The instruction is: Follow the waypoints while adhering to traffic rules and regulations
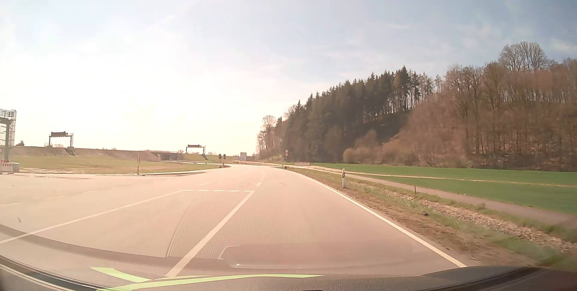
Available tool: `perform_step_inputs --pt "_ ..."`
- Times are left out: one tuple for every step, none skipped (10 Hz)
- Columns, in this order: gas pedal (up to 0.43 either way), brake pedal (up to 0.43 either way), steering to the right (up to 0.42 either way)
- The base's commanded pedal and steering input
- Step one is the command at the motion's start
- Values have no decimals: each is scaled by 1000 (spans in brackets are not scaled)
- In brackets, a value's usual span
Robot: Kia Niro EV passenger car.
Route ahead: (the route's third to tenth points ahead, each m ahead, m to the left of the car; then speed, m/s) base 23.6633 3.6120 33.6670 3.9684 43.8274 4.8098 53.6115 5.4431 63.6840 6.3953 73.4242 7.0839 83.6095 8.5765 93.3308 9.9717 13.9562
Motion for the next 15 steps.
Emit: perform_step_inputs --pt "110 0 -1" --pt "110 0 -1" --pt "110 0 -1" --pt "110 0 -1" --pt "110 0 -2" --pt "110 0 -3" --pt "110 0 -5" --pt "110 0 -6" --pt "110 0 -6" --pt "110 0 -6" --pt "110 0 -6" --pt "110 0 -7" --pt "110 0 -7" --pt "110 0 -7" --pt "110 0 -7"
